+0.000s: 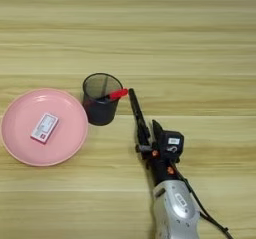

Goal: Move the objects on the table

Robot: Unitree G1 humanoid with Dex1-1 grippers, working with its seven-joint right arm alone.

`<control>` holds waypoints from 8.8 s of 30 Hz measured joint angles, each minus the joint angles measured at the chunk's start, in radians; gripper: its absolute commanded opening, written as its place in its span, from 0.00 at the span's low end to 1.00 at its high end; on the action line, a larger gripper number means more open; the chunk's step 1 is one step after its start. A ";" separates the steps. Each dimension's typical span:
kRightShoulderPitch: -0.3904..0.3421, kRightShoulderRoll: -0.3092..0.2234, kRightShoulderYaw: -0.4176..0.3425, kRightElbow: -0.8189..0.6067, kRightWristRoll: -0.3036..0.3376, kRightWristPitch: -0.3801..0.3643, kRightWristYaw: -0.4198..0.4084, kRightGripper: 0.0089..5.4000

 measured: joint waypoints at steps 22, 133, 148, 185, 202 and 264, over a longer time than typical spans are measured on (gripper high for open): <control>0.047 0.012 0.020 -0.132 0.004 0.043 0.001 0.83; -0.131 0.073 0.102 -0.067 0.084 -0.073 0.117 0.45; -0.134 0.073 0.094 -0.067 0.089 -0.078 0.129 0.15; -0.115 0.068 0.106 -0.181 0.104 -0.065 0.129 0.10; -0.074 0.051 0.097 -0.340 0.111 -0.023 0.107 0.10; -0.109 -0.033 -0.112 -0.116 0.099 -0.085 0.062 0.10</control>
